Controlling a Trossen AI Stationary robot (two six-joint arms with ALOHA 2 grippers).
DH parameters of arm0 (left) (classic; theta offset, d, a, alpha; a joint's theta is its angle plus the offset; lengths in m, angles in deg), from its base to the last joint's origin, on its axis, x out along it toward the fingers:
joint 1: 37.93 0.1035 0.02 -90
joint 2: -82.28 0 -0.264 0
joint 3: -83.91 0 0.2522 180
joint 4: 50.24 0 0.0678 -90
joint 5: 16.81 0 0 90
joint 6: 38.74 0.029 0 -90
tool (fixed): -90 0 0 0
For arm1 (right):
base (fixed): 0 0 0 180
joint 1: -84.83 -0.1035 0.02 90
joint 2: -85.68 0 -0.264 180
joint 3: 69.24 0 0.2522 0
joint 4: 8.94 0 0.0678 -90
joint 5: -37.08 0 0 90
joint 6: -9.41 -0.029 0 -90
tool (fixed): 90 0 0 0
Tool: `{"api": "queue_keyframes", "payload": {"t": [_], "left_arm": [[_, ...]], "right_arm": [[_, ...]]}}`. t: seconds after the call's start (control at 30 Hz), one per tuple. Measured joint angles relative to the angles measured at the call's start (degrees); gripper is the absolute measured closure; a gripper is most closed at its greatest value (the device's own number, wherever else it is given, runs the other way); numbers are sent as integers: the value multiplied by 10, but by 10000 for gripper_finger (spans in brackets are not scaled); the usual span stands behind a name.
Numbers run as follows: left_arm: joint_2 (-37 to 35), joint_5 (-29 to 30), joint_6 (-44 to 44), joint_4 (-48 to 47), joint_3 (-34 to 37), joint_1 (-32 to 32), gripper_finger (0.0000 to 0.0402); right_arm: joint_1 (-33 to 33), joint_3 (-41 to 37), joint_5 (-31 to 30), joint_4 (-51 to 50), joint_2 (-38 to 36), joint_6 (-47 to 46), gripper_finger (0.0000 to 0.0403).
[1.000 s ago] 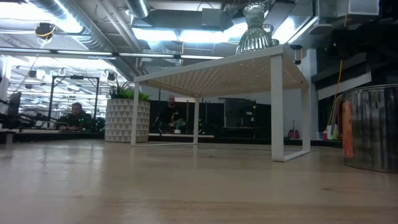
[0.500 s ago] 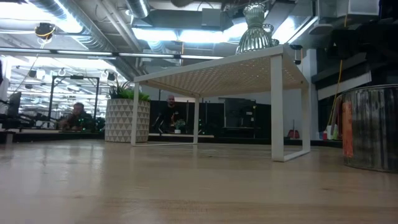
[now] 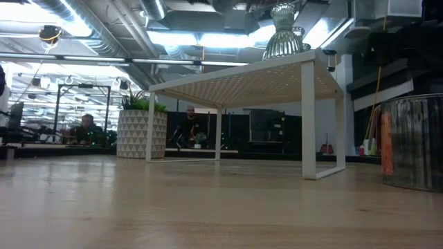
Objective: Pick & Place candle stick holders
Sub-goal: Put the blue patterned scented candle on the shelf aligned with the other black patterned scented candle
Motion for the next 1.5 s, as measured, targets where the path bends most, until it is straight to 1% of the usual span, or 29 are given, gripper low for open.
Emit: {"api": "queue_keyframes", "payload": {"t": [0.1,0.23,0.5,0.83,0.97,1.07,1.43,1.5], "left_arm": [[27,-12,-5,9,0,23,107],[65,-47,-6,6,1,46,107],[105,-110,-59,16,1,71,107],[112,-112,-92,20,1,76,104],[118,-125,-111,23,1,76,100],[125,-125,-113,5,1,76,100],[147,-121,-112,14,1,79,99],[152,-120,-111,1,1,81,98]], "right_arm": [[0,0,0,-1,0,0,188],[0,0,0,-4,0,0,188],[0,0,0,-14,0,0,188],[0,0,0,-17,0,0,188],[0,0,0,-17,0,0,188],[0,0,0,-17,0,0,188],[0,0,0,-21,0,0,188],[0,0,0,-22,0,0,188]]}}
